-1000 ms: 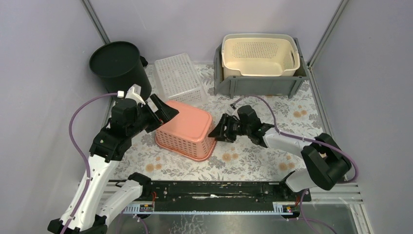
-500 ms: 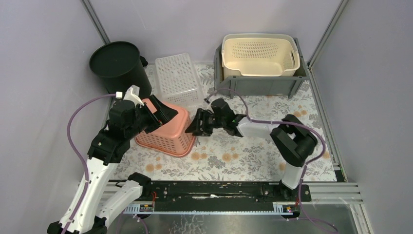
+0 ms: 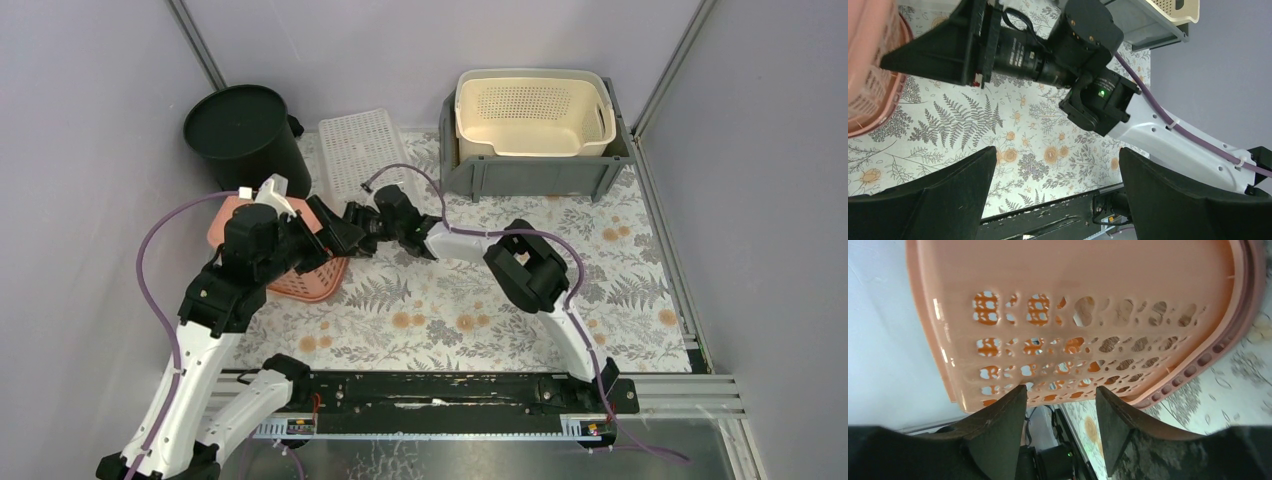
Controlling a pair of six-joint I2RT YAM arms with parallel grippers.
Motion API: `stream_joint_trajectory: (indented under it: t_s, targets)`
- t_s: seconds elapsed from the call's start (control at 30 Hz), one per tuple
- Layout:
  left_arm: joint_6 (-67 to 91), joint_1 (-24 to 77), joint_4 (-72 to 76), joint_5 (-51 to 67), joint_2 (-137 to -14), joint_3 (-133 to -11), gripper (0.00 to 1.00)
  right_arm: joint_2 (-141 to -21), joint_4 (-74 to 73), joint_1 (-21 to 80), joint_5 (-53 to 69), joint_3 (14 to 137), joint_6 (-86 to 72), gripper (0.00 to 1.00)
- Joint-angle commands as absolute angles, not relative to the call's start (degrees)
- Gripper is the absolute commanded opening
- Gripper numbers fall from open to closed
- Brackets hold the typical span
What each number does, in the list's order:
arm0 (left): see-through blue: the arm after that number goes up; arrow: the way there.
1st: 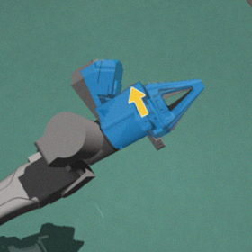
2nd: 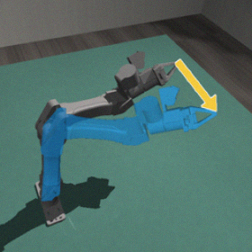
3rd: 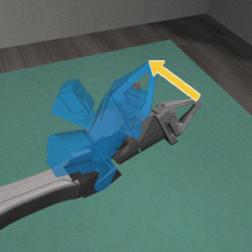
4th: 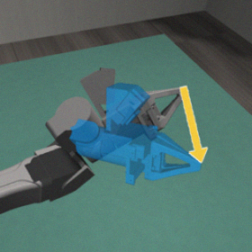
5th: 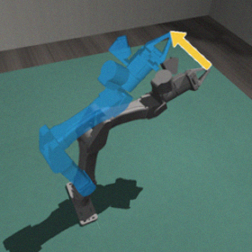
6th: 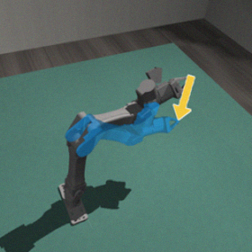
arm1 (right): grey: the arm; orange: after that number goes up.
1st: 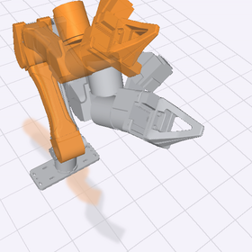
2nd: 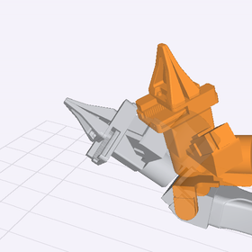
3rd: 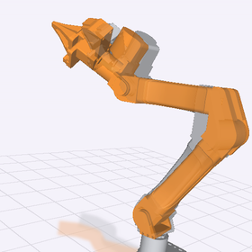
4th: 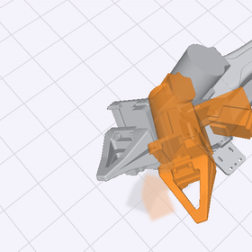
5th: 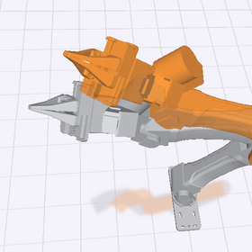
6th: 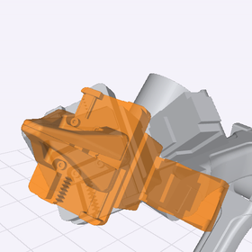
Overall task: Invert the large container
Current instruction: Move the container to the center of the board.
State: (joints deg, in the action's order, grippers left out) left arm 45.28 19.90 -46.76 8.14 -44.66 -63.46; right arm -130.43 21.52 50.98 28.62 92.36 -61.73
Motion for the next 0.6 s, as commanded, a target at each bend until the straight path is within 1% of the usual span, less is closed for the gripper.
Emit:
stream_joint_trajectory:
  t_s: [0.0,0.23,0.3,0.43,0.57]
  targets:
    - [44.20,20.26,-47.33,8.16,-44.28,-64.85,1.00,-133.36,20.52,51.34,31.38,102.35,-61.31,0.61]
    - [44.30,20.22,-47.29,7.68,-45.05,-65.13,1.00,-136.45,17.47,51.57,40.10,106.67,-59.48,0.62]
    - [44.30,20.25,-47.29,7.92,-45.46,-65.62,1.00,-136.35,14.50,51.31,43.57,107.67,-56.63,0.62]
    - [44.00,20.21,-47.37,8.81,-46.58,-67.40,1.00,-129.57,2.47,49.25,44.81,105.83,-45.56,0.63]
    - [43.10,20.17,-47.31,10.64,-48.68,-69.39,1.00,-119.21,-5.57,44.84,43.97,98.76,-37.30,0.65]
